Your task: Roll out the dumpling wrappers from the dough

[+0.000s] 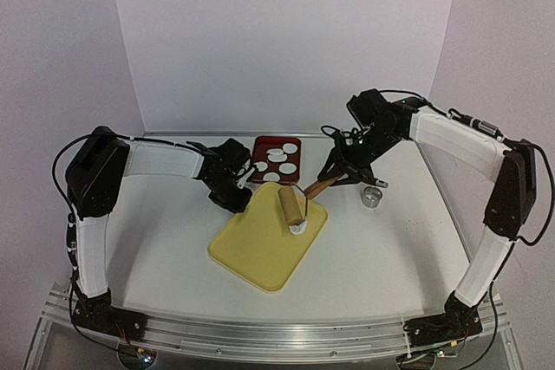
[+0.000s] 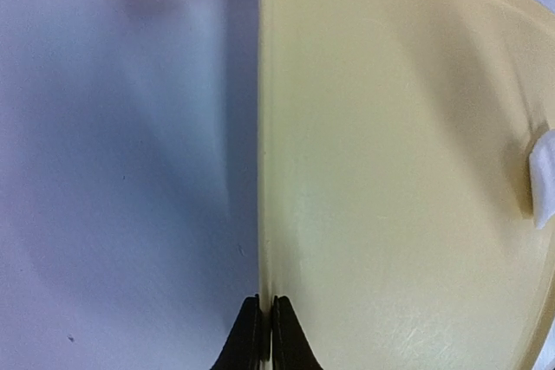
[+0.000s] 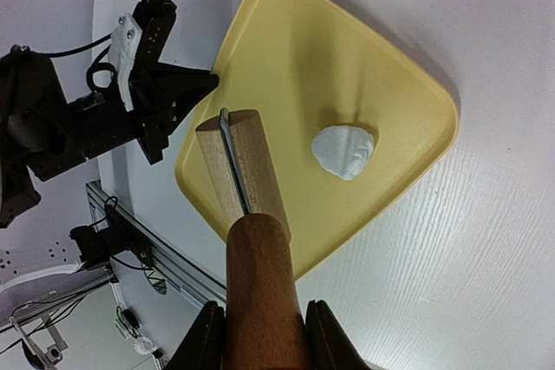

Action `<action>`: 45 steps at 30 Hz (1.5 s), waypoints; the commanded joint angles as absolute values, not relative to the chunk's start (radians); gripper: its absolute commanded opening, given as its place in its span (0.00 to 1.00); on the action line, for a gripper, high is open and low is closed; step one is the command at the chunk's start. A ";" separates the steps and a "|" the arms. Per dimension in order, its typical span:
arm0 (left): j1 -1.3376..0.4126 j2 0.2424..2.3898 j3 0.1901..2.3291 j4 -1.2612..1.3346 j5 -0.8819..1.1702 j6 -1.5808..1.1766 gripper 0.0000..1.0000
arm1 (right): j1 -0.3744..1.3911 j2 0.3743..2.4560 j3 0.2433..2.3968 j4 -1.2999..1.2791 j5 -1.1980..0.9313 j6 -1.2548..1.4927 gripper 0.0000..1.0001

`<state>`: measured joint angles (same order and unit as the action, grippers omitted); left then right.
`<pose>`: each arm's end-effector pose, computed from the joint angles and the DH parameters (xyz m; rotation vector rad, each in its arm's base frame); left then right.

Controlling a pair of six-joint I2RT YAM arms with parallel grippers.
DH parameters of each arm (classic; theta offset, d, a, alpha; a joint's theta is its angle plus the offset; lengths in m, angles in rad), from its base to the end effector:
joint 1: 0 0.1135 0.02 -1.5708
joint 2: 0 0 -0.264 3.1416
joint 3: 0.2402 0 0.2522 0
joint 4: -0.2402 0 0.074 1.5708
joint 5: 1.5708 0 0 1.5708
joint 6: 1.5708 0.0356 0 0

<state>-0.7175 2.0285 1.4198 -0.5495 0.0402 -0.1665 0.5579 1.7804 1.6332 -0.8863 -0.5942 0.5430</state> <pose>0.3124 -0.2745 0.1591 0.7648 2.6626 -0.2983 0.3110 0.2176 0.3062 -0.2546 2.7742 1.1241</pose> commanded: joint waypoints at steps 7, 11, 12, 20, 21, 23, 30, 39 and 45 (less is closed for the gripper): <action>-0.716 2.002 1.530 -0.582 -0.003 -0.344 0.42 | 0.568 1.764 1.654 -1.024 -0.486 0.394 0.00; -0.715 1.875 1.456 -0.641 -0.010 -0.597 0.56 | 0.589 1.819 1.741 -1.128 -0.393 0.268 0.00; -0.716 1.842 1.419 -0.645 0.012 -0.664 0.57 | 0.594 1.830 1.759 -1.142 -0.378 0.240 0.00; -0.716 1.590 1.089 -0.618 0.132 -0.994 0.59 | 0.604 1.900 1.857 -1.145 -0.354 0.206 0.00; -0.716 1.579 1.061 -0.609 0.143 -1.009 0.60 | 0.606 1.909 1.866 -1.144 -0.353 0.209 0.00; -0.717 1.590 1.040 -0.618 0.173 -1.021 0.60 | 0.612 1.923 1.889 -1.144 -0.349 0.212 0.00; -0.721 1.623 0.974 -0.602 0.200 -1.053 0.59 | 0.616 1.931 1.921 -1.142 -0.325 0.226 0.00; -0.722 1.760 1.039 -0.601 0.196 -0.998 0.36 | 0.616 1.916 1.914 -1.141 -0.311 0.232 0.00; -0.721 1.806 1.071 -0.673 0.138 -0.958 0.25 | 0.617 1.895 1.889 -1.139 -0.283 0.235 0.00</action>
<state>-0.7193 1.7834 1.0395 -0.6218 0.1888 -0.9925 0.6098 1.9434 1.8736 -1.1435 -0.3070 0.2298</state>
